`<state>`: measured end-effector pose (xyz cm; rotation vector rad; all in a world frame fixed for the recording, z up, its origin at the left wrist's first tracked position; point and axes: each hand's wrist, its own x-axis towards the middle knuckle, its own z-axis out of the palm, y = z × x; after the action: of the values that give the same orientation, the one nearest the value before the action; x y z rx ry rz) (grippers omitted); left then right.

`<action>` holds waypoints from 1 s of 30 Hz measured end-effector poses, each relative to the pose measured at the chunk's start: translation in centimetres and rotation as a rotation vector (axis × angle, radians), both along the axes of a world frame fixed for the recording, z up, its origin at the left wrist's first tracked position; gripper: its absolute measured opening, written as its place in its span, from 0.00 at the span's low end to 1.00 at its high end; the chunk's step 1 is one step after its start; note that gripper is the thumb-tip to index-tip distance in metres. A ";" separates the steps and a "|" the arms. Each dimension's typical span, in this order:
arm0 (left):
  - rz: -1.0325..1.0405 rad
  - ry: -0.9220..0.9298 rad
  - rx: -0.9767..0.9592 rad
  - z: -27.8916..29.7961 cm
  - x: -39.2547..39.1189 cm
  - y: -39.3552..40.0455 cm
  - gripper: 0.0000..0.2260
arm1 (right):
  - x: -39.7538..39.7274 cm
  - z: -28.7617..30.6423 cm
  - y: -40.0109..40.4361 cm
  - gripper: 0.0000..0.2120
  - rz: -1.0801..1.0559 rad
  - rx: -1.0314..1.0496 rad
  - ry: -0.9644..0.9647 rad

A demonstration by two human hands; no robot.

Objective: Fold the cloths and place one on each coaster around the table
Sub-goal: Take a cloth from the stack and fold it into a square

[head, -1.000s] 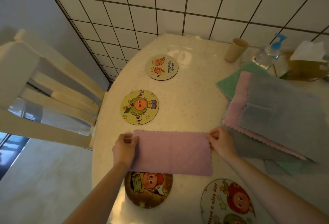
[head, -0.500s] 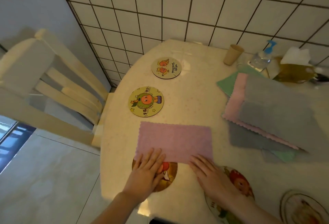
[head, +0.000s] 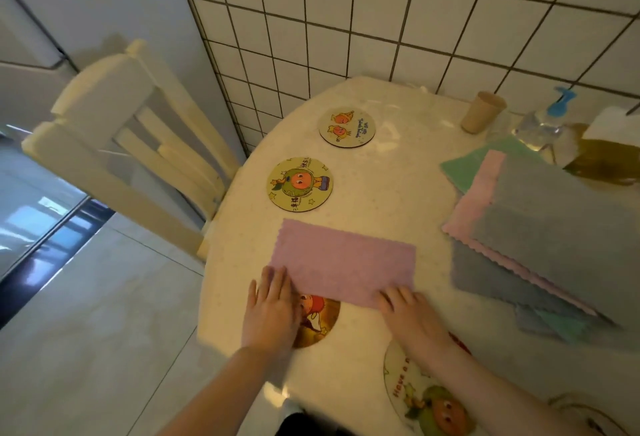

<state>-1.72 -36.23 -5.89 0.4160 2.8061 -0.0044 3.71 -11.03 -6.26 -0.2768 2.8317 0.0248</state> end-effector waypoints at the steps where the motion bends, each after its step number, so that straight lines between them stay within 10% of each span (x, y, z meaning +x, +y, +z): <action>1: -0.013 -0.024 -0.001 0.3 0.4 1.2 0.30 | -0.2 -0.1 -0.1 0.33 0.004 0.000 0.014; 19: -0.423 0.069 0.125 -3.0 5.8 8.7 0.23 | 2.0 4.1 4.2 0.12 0.428 -0.410 0.005; 25: -0.664 0.141 0.110 -4.0 7.3 3.8 0.23 | -1.3 0.6 5.7 0.37 0.830 -0.092 -0.019; 30: -0.376 -0.034 0.422 -2.8 7.6 3.7 0.23 | -2.7 -1.3 7.0 0.42 0.908 -0.087 -0.063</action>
<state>5.85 -32.55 -8.66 1.0221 2.6401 0.5118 1.02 -4.08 -7.56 -1.5032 2.3986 0.0807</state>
